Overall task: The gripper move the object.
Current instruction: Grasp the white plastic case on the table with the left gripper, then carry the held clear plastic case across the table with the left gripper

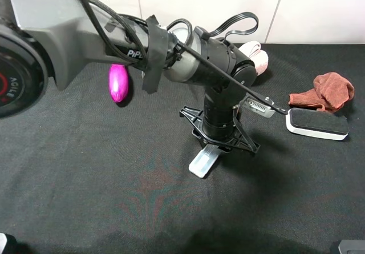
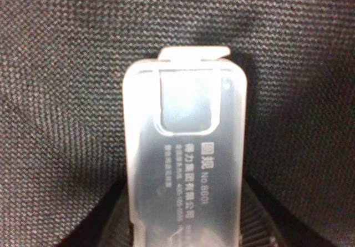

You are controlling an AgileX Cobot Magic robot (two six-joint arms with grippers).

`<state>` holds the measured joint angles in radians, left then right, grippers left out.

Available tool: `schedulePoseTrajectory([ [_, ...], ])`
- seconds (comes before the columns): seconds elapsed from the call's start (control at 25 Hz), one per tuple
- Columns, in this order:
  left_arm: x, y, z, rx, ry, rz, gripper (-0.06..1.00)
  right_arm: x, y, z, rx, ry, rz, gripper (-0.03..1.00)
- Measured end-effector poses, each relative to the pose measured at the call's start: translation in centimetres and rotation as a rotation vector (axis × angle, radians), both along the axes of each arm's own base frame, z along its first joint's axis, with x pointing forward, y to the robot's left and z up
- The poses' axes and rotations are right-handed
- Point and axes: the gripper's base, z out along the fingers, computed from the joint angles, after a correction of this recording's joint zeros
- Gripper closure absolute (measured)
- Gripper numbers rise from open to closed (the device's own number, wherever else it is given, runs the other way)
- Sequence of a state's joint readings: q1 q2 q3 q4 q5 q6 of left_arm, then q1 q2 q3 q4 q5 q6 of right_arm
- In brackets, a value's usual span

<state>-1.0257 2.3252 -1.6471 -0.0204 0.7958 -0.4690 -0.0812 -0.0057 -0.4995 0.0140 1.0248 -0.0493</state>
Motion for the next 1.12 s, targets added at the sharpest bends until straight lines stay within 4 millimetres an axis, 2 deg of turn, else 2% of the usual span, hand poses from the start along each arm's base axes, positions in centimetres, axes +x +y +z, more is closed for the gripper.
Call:
schedulePoseTrajectory([
  [0.72,0.0,0.0,0.1,0.005,0.004,0.009,0.48,0.0,0.0,0.0,0.0,0.0,0.0,0.27],
  [1.0,0.4,-0.6,2.0,0.019,0.013,0.006,0.48,0.0,0.0,0.0,0.0,0.0,0.0,0.27],
  [1.12,0.7,-1.1,3.5,0.022,0.015,0.0,0.48,0.0,0.0,0.0,0.0,0.0,0.0,0.27],
])
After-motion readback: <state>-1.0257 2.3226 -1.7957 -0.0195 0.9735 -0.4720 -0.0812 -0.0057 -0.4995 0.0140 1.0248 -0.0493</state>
